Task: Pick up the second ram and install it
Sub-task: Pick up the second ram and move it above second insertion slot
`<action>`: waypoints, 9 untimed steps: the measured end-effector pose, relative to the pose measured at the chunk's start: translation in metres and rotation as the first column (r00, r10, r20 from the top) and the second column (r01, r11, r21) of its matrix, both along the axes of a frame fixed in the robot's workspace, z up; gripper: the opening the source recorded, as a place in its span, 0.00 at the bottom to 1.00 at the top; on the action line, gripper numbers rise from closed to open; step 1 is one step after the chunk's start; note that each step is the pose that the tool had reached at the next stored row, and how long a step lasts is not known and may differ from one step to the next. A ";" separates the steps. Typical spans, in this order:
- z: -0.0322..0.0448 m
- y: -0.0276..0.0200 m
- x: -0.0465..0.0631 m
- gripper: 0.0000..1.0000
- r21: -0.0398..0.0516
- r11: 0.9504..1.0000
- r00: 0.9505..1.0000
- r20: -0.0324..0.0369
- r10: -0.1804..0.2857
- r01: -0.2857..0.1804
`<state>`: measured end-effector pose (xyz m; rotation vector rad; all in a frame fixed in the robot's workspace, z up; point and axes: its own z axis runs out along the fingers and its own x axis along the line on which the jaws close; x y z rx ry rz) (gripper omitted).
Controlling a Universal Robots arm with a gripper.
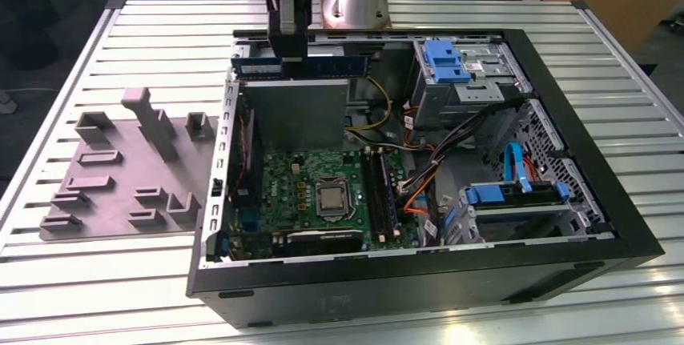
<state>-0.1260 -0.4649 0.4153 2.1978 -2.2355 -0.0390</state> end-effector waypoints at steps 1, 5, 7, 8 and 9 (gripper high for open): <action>0.0000 0.0000 0.001 0.14 0.000 1.000 1.000 0.000 0.000 0.000; 0.0000 0.0000 0.006 0.14 0.000 1.000 1.000 0.000 0.000 0.000; 0.0000 0.0000 0.008 0.14 0.000 1.000 1.000 0.000 0.000 0.000; 0.0000 0.0000 0.010 0.14 0.000 1.000 1.000 0.000 0.000 0.000; 0.0000 0.0000 0.011 0.14 0.000 1.000 1.000 0.000 0.000 0.000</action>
